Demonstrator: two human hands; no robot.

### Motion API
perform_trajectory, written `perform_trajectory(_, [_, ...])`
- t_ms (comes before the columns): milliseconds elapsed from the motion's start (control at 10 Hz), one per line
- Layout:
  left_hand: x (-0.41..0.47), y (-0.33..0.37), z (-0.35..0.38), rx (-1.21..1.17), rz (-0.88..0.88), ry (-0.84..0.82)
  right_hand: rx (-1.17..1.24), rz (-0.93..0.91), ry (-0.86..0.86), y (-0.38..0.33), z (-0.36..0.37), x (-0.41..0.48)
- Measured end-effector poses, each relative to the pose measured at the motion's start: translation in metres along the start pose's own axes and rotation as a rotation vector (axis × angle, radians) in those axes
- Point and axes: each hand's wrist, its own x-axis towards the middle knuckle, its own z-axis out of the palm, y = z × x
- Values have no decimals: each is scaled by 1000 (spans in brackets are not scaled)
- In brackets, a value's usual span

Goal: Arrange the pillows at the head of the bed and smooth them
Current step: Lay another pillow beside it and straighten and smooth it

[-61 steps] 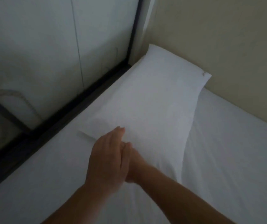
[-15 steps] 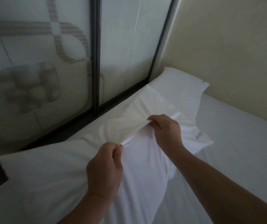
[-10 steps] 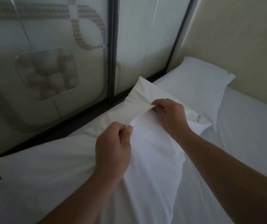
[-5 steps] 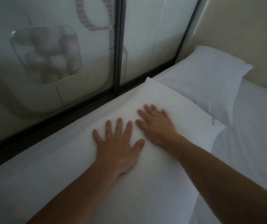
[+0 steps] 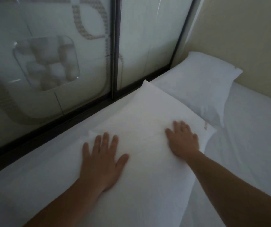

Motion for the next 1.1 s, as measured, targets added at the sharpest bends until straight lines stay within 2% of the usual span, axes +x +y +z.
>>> perform_trajectory(100, [-18, -35, -14, 54, -182, 17, 58, 137, 60, 3, -15, -12])
perform_trajectory(200, [-25, -28, -28, -15, -126, 77, 136, -166, 129, -47, -14, -49])
perform_trajectory(300, [-39, -15, -28, -96, -69, 32, 61, -309, 27, -98, 21, -115])
perform_trajectory(400, [-57, -31, -24, -83, -97, -32, 188, -541, -45, -131, 39, -165])
perform_trajectory(500, [-69, -50, -31, -141, -155, 9, 447, -636, 7, -136, 25, -179])
perform_trajectory(600, [-72, -46, -41, -191, -78, 58, 330, -400, 247, -122, 13, -171])
perform_trajectory(700, [-68, -60, -33, 7, -1, -105, 51, -278, 75, -99, 30, -179])
perform_trajectory(800, [-65, -88, -33, 104, -170, -193, 87, 91, 89, -67, 36, -188])
perform_trajectory(900, [-72, -85, -60, 179, -194, -112, 107, 144, 69, -61, 10, -197])
perform_trajectory(1000, [-86, -50, -98, 105, -111, -116, 170, 122, 22, -70, -29, -213])
perform_trajectory(1100, [-93, -14, -143, -55, -6, -45, 228, 72, 58, -86, -77, -217])
